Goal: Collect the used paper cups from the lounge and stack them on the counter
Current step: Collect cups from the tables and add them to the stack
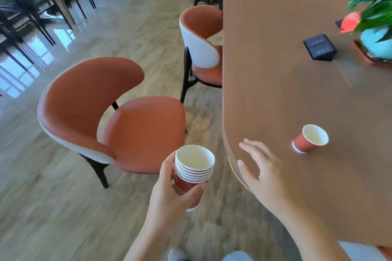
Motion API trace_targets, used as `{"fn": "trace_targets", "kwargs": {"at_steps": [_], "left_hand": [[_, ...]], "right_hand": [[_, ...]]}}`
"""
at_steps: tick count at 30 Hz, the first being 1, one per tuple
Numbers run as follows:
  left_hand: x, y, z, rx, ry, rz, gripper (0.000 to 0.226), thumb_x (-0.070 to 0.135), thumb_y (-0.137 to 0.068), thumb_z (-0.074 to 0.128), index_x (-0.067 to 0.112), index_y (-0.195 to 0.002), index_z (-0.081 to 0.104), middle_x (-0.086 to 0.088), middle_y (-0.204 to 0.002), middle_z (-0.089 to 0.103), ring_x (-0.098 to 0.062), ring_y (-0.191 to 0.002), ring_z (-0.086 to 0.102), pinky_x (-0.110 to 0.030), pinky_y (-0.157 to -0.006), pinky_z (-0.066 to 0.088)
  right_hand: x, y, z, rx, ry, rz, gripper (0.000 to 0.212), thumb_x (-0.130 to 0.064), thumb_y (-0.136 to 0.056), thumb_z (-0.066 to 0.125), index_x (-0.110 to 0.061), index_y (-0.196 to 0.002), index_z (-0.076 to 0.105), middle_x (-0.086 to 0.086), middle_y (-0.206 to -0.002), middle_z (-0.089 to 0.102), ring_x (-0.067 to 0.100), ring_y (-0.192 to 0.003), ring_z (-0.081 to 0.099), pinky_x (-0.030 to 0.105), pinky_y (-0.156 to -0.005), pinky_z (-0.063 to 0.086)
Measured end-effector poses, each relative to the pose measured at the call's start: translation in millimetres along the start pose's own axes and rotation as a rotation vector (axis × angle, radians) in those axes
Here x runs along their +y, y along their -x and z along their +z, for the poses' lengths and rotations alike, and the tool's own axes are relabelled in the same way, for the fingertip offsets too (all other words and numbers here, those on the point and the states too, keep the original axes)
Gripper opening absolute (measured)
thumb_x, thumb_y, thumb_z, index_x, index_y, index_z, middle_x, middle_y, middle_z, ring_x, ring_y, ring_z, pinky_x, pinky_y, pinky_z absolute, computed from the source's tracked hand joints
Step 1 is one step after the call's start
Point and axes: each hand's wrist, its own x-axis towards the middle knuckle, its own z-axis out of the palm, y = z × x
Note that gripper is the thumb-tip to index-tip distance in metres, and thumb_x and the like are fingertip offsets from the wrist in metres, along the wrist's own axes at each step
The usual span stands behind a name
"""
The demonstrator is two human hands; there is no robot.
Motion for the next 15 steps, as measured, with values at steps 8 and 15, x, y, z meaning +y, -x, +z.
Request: {"fn": "trace_targets", "kwargs": {"at_steps": [8, 15], "left_hand": [[9.9, -83.7, 31.5, -0.283, -0.057, 0.034, 0.075, 0.015, -0.064, 0.085, 0.045, -0.119, 0.045, 0.032, -0.105, 0.061, 0.008, -0.096, 0.060, -0.005, -0.071, 0.046], [32.5, -139.3, 82.4, -0.392, -0.106, 0.063, 0.076, 0.023, -0.063, 0.085, 0.055, -0.116, 0.041, 0.036, -0.109, 0.058, 0.012, -0.099, 0.057, -0.005, -0.076, 0.044]], "right_hand": [[31.3, -22.6, -23.8, 0.095, 0.141, 0.253, 0.034, -0.012, -0.082, 0.064, -0.010, -0.116, 0.061, 0.002, -0.126, 0.055, 0.018, -0.115, 0.052, 0.008, -0.085, 0.026], [95.0, -52.8, -44.7, 0.174, 0.184, 0.386, 0.035, -0.015, -0.081, 0.066, -0.013, -0.116, 0.060, 0.000, -0.122, 0.058, 0.020, -0.113, 0.053, 0.030, -0.089, 0.040]]}}
